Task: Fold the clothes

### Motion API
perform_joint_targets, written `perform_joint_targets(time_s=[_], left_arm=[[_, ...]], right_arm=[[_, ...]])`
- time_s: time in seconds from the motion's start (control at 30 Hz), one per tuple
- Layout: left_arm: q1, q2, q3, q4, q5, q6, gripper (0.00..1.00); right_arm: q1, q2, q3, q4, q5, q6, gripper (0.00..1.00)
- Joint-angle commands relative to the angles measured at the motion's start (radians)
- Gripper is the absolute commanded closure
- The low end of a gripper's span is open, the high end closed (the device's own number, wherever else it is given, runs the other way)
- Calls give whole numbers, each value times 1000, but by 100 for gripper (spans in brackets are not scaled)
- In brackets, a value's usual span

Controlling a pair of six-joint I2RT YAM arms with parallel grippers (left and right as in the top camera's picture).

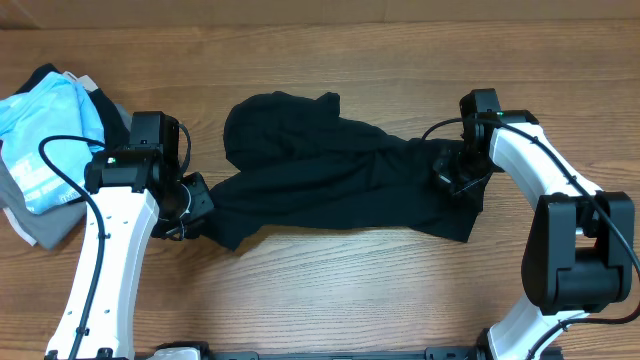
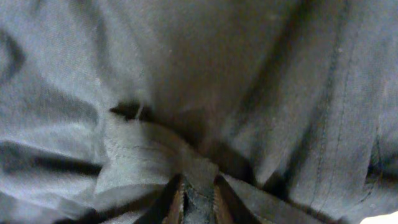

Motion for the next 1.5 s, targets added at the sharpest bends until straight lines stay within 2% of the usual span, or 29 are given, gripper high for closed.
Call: perform_joint_targets(time_s=[0.0, 0.13, 0.27, 0.43, 0.47, 0.67, 0.83, 1.0, 1.13, 1.23, 1.37, 1.47], left_arm=[[2, -18, 4, 3, -10, -6, 96], [2, -18, 5, 23, -10, -5, 96], [6, -18, 64, 95, 50, 82, 96], [6, -18, 275, 164, 95, 108, 96], [6, -18, 370, 188, 96, 108, 96], [6, -18, 587, 193, 95, 108, 96], [6, -18, 636, 160, 95, 122, 96], [4, -13, 621, 45, 95, 122, 96], [5, 16, 610, -91, 94, 122, 96], [4, 53, 610, -134, 94, 130, 96], [4, 109, 610, -108, 94, 130, 96], [4, 157, 610, 36, 94, 177, 96]], right_arm=[[0, 2, 1, -10, 10, -1, 96], [-44, 2, 101, -110, 48, -6, 96], [-116, 2, 350, -290, 91, -51, 96], [-161, 2, 743, -497, 127, -124, 96], [-162, 2, 874, -558, 139, -138, 96], [-162, 2, 1067, -671, 143, -149, 96], [-160, 1, 1070, -713, 132, -174, 96], [-146, 1, 995, -713, 125, -197, 96], [-146, 1, 826, -710, 149, -197, 96], [-148, 1, 697, -672, 176, -197, 96], [-148, 2, 581, -550, 165, -197, 96], [-148, 2, 576, -359, 124, -198, 96]])
